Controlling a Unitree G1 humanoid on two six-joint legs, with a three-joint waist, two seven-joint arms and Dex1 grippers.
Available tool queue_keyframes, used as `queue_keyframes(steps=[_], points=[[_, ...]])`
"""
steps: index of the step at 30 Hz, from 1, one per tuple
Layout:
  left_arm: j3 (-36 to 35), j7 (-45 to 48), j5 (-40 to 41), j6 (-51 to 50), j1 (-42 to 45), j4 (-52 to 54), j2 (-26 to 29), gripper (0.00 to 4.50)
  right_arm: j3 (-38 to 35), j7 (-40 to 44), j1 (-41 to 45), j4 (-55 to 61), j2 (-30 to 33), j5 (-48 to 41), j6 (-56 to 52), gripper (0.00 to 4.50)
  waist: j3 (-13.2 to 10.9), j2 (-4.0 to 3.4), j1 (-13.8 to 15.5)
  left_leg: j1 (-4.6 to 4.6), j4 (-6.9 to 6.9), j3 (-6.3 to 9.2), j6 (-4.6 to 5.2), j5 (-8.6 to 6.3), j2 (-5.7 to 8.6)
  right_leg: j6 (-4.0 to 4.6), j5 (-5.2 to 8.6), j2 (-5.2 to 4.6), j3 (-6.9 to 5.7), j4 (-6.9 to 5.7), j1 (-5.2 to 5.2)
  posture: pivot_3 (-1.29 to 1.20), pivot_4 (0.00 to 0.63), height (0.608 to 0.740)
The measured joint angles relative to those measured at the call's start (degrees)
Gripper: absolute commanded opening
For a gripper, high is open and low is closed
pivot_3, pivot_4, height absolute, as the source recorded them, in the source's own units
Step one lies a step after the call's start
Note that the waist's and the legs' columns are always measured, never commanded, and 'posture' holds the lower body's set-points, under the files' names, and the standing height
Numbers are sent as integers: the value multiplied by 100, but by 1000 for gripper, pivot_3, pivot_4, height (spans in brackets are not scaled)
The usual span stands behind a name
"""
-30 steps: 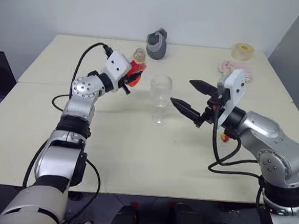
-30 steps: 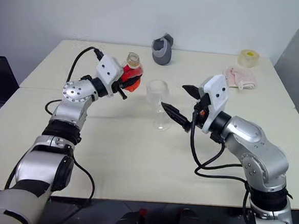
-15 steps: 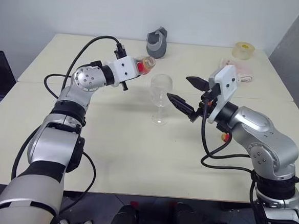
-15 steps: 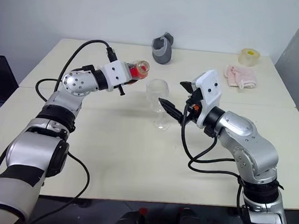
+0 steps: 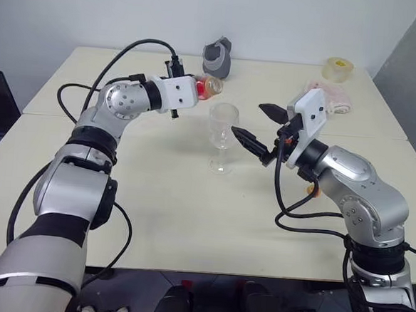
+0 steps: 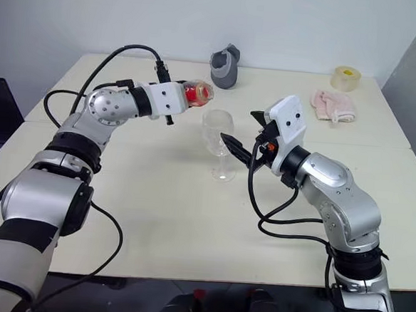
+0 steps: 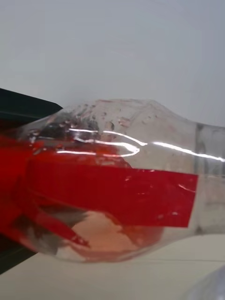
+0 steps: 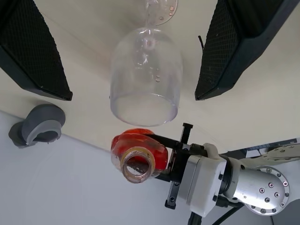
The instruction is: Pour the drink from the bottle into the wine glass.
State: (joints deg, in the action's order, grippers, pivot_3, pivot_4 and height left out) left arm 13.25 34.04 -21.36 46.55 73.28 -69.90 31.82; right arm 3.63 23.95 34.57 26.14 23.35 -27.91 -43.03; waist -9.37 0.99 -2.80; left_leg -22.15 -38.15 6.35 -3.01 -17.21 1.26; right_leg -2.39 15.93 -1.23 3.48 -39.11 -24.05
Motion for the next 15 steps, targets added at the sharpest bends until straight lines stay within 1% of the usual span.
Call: queue_keyframes(steps=[6, 15], points=[[231, -100, -264, 223, 39, -76, 23, 896, -1, 88, 0, 0, -39, 19, 63, 4500, 0, 0, -40, 0, 0, 1, 0, 1, 0, 0, 0, 0, -1, -3, -2, 0, 150, 740], [281, -243, -478, 397, 363, -224, 133, 896, -3, 138, 0, 0, -216, 5, 215, 4500, 0, 0, -50, 0, 0, 0, 0, 2, 1, 0, 0, 0, 0, -4, -2, 0, 150, 740]])
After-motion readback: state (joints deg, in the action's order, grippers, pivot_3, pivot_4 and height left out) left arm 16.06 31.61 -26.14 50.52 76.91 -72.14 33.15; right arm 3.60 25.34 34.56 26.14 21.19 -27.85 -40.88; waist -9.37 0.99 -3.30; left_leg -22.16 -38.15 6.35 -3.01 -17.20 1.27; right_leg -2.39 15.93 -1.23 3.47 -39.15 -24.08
